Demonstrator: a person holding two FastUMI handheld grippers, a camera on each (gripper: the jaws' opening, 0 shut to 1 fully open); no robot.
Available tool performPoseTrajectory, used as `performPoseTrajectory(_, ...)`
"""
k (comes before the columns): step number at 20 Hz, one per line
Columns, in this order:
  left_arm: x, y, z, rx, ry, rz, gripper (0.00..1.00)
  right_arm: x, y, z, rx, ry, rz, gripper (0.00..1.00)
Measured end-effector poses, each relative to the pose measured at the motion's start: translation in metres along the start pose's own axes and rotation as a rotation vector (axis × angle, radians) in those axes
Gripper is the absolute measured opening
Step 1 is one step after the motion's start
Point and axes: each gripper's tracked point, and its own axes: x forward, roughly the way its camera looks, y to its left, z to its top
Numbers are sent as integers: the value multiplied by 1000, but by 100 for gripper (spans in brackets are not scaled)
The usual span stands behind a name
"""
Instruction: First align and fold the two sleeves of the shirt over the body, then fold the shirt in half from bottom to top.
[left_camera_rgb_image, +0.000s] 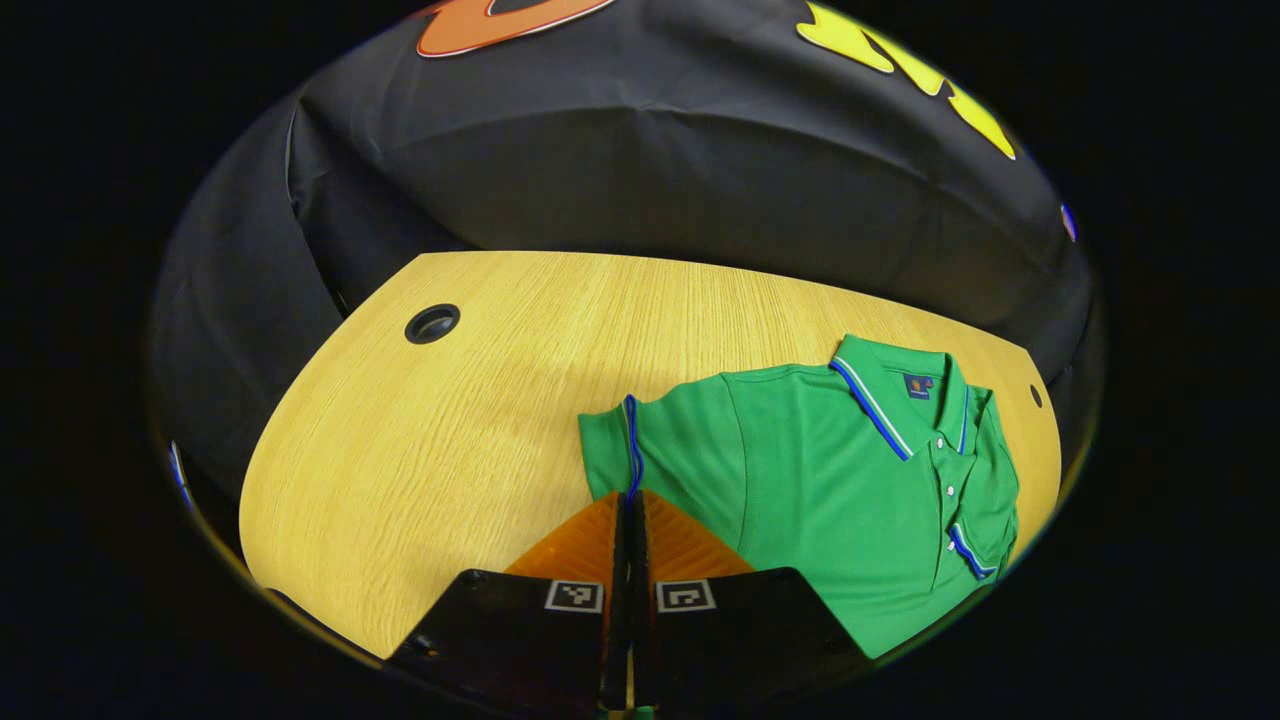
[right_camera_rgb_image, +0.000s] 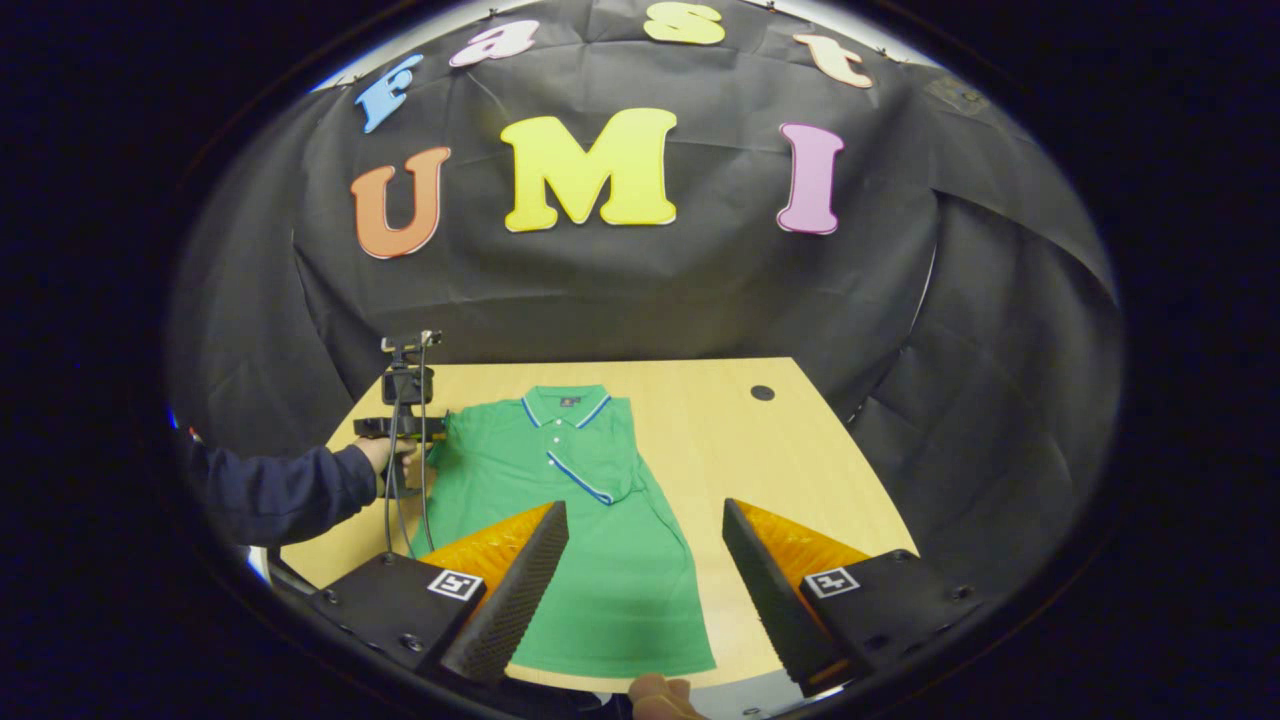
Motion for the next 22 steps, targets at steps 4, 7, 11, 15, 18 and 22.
performPoseTrajectory(4,-2,2,6,58,6,22,3,1,-4,6,16,-16,5,100)
performPoseTrajectory(7,-6,-3,16,89,-19,16,3,0,-9,13,25,-31,12,100)
performPoseTrajectory(11,-17,-22,31,119,-47,0,3,1,-18,17,42,-39,14,100)
performPoseTrajectory(15,-28,-57,39,125,-73,-63,3,7,-23,16,85,-26,27,100)
performPoseTrajectory(18,-35,-81,45,156,-95,-104,3,8,-28,17,103,-23,29,100)
performPoseTrajectory(22,-36,-111,40,226,-98,-133,3,11,-33,17,118,-22,24,100)
